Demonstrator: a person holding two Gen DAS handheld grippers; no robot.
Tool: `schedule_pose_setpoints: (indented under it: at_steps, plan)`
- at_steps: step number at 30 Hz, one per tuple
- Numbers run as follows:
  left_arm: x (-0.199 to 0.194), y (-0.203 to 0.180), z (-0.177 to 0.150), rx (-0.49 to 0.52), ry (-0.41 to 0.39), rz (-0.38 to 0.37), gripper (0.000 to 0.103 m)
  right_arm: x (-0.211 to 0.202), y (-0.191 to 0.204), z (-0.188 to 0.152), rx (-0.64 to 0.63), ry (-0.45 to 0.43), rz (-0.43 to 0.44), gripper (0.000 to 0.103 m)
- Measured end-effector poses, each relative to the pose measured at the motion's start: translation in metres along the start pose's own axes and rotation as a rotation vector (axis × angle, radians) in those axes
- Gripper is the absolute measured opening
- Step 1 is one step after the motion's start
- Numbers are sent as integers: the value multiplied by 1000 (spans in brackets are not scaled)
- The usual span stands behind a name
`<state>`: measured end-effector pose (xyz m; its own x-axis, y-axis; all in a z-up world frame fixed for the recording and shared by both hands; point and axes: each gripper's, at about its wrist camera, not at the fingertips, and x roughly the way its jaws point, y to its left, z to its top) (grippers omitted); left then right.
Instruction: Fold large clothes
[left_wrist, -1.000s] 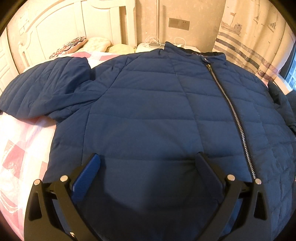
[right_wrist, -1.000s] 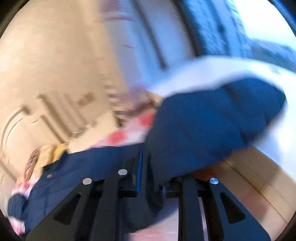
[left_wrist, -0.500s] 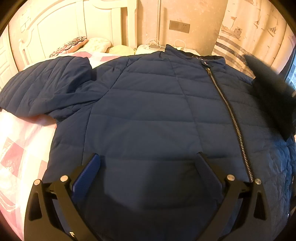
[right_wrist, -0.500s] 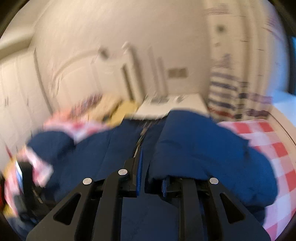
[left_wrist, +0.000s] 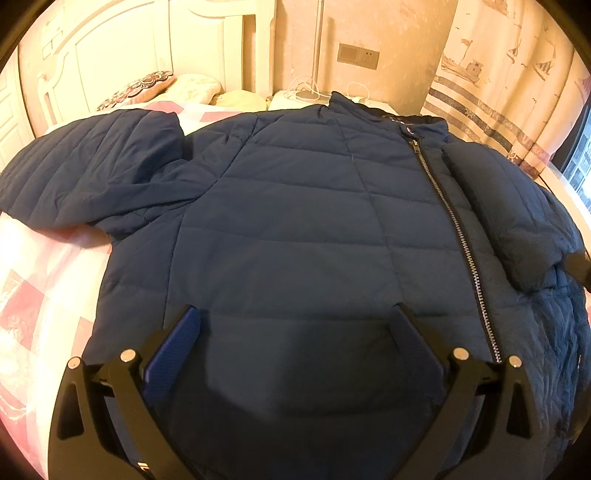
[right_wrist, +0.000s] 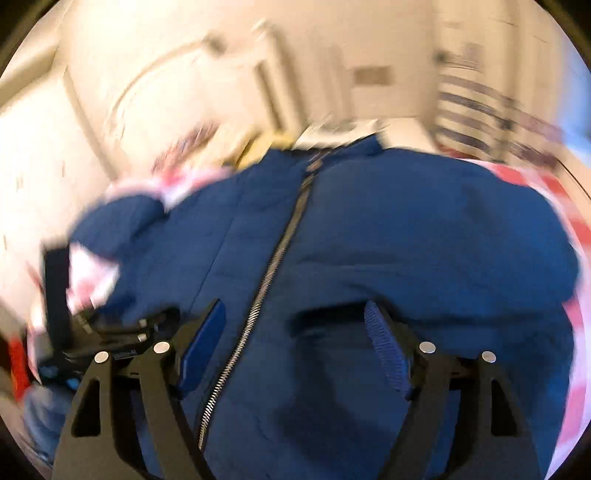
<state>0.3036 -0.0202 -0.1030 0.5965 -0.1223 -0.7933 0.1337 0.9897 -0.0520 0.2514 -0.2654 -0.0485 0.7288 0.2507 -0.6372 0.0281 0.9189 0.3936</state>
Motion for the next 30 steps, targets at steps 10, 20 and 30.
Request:
schedule_pose_setpoints:
  at_steps: [10, 20, 30]
  plan:
    - [0, 2, 0, -9, -4, -11, 101, -27, -137, 7, 512, -149, -98, 67]
    - [-8, 16, 1, -87, -45, -40, 101, -34, -16, 46, 84, -296, -15, 20]
    - [-23, 42, -1, -214, -115, -108, 101, 28, 174, 55, -349, -58, 355, 52]
